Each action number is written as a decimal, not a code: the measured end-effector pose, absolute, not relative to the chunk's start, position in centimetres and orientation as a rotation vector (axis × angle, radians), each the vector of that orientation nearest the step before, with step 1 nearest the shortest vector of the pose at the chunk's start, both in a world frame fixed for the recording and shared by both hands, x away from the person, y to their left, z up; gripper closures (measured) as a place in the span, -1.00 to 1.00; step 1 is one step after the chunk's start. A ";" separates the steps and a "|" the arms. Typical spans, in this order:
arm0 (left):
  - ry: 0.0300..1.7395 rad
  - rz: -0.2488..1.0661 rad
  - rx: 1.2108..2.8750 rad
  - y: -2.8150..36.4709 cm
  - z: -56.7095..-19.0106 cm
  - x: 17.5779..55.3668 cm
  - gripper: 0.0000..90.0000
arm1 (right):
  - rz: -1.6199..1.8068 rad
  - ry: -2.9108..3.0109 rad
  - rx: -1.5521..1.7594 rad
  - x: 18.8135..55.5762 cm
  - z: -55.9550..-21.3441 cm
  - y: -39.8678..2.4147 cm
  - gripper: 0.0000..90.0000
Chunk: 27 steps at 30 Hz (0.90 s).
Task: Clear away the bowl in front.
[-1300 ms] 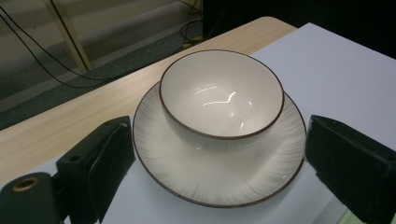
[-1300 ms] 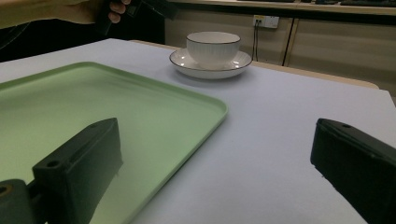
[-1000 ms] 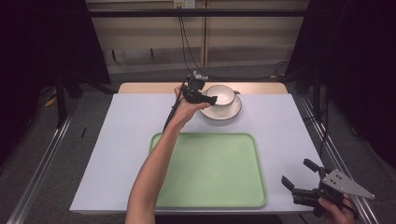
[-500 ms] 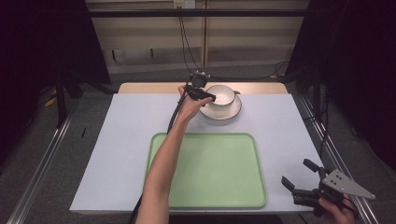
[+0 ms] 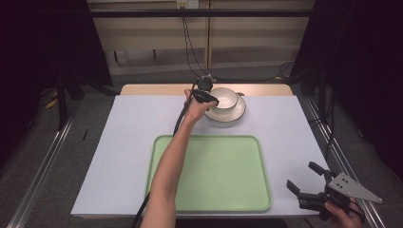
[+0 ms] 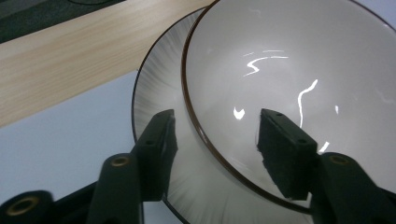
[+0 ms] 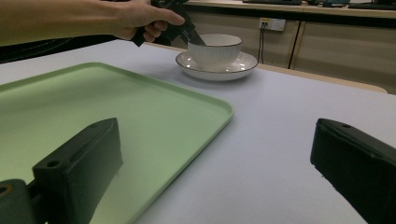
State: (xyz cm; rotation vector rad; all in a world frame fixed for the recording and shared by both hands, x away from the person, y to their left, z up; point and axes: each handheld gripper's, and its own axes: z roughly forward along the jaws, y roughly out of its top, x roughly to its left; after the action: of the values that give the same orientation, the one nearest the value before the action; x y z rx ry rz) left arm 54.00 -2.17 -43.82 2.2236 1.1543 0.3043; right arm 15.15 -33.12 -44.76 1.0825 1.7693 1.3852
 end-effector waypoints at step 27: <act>1.283 0.121 2.134 -1.6 -44.8 54.9 0.79 | 1.377 1.769 1.080 15.1 -44.7 -33.1 -0.96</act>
State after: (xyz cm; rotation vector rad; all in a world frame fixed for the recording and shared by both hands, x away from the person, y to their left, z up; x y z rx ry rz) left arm 54.94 -1.64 -44.82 2.1342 1.2827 0.1215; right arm 15.13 -33.12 -44.75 1.0797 1.7687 1.3765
